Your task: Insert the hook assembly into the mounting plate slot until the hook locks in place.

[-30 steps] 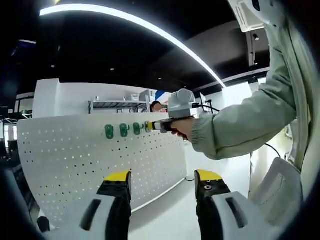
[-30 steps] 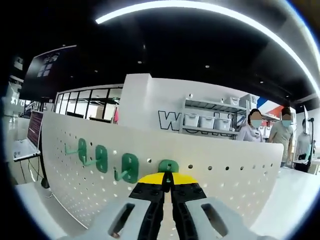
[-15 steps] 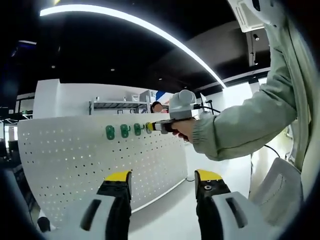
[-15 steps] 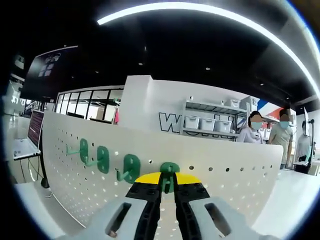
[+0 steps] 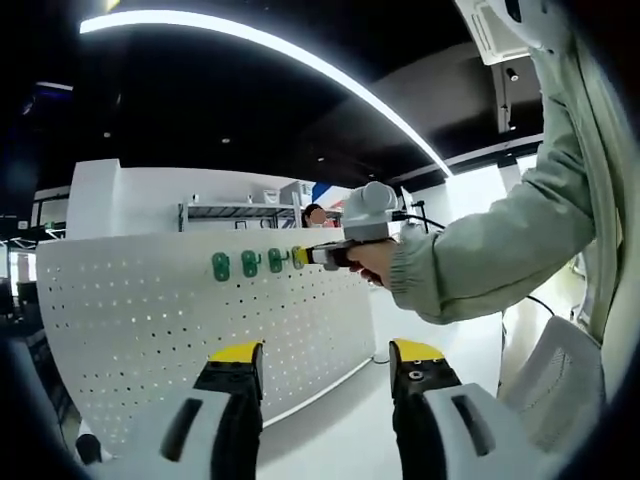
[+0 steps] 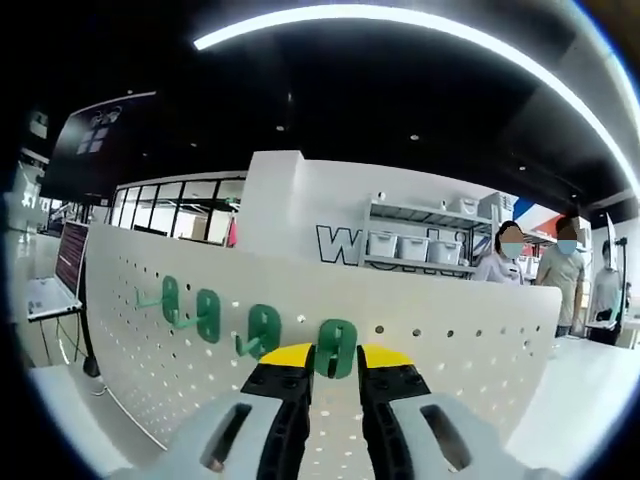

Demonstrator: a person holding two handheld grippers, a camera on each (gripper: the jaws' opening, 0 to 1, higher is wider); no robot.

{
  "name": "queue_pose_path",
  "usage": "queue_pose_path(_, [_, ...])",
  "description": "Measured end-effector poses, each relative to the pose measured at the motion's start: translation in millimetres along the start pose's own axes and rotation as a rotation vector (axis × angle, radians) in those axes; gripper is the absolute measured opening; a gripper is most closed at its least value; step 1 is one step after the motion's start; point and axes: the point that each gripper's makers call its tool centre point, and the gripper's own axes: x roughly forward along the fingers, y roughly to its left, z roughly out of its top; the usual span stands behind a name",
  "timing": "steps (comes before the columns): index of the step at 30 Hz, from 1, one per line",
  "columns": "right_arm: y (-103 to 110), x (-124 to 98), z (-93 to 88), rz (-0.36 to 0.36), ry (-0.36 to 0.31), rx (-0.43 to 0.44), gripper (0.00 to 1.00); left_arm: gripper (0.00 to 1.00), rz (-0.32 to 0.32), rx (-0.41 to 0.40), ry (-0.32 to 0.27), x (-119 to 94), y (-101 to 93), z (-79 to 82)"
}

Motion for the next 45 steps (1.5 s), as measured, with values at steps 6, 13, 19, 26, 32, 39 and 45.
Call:
queue_pose_path(6, [-3.2, -10.4, -3.1, -0.010, 0.011, 0.017, 0.25, 0.53, 0.003, 0.005, -0.004, -1.7, -0.2, 2.8])
queue_pose_path(13, [2.1, -27.1, -3.3, -0.001, 0.009, 0.034, 0.28, 0.53, 0.003, 0.010, -0.009, -4.1, -3.7, 5.8])
queue_pose_path(19, [9.6, -39.7, -3.9, 0.014, 0.011, 0.048, 0.31, 0.53, 0.009, 0.014, -0.020, -6.8, -4.8, 10.8])
queue_pose_path(26, [17.0, -54.8, -1.0, 0.041, 0.006, 0.051, 0.37, 0.53, 0.019, 0.025, -0.030, -11.6, -4.8, 16.0])
queue_pose_path(32, [15.1, -74.2, -10.2, 0.045, 0.025, 0.062, 0.41, 0.54, 0.029, 0.033, -0.031, -17.0, -4.5, 18.4])
queue_pose_path(39, [16.0, -101.6, -17.1, 0.065, 0.043, 0.084, 0.46, 0.54, 0.044, 0.039, -0.031, -21.8, -2.3, 21.1])
queue_pose_path(45, [17.1, -126.4, -25.2, 0.086, 0.064, 0.089, 0.48, 0.54, 0.055, 0.044, -0.028, -28.5, -0.5, 22.5])
